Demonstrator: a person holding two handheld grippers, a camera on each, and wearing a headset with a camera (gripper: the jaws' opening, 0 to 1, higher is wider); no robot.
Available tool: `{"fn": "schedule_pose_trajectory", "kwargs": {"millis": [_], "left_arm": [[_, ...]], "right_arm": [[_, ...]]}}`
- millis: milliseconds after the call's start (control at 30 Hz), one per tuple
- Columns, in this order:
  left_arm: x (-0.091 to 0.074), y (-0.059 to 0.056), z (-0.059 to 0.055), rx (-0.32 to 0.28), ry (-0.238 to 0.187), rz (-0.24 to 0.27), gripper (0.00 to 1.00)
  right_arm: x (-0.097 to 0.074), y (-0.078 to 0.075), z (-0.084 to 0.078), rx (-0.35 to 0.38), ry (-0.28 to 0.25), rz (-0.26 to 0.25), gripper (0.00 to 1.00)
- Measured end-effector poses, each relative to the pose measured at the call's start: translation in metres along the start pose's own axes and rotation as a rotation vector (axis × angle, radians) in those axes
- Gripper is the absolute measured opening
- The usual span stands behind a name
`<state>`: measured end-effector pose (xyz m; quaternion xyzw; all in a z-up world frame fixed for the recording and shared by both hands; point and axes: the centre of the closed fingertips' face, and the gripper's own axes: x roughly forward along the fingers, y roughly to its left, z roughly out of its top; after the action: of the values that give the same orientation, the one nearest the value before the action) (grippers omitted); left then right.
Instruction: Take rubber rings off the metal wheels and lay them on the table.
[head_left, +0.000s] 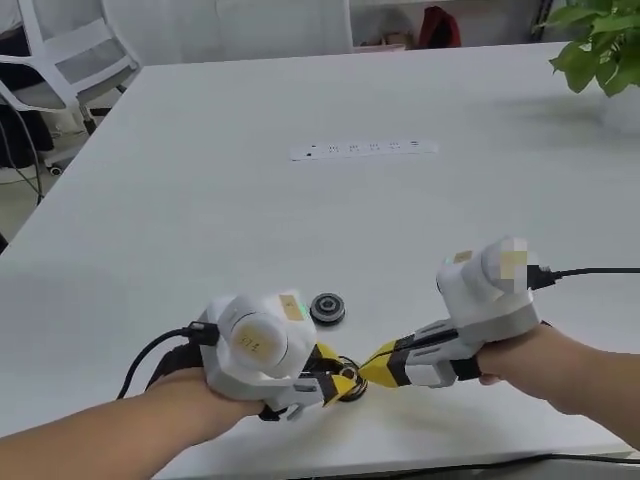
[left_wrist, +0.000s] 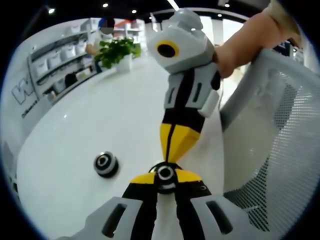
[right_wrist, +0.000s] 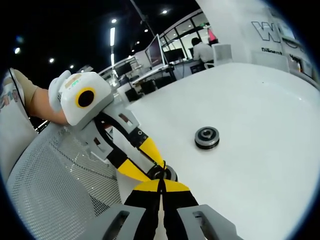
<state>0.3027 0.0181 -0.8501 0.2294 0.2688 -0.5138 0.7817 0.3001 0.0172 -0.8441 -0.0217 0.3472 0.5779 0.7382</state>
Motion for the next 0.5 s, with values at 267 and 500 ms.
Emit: {"fn": "schedule_pose_trajectory", "kwargs": {"millis": [267,500], "left_arm": [[0.0004,0.0003,0.0007,-0.009,0.006,-0.011,0.14],[-0.0028,-0.0017,0.0037,0.004,0.008,-0.020,0.17]], "right_arm": [[-0.0011,-0.0027,0.0019,0.002,-0.011,-0.010,0.00],[-0.0018,-0.0021,0.0042,0.012,-0.023,-0.007,0.00]]}}
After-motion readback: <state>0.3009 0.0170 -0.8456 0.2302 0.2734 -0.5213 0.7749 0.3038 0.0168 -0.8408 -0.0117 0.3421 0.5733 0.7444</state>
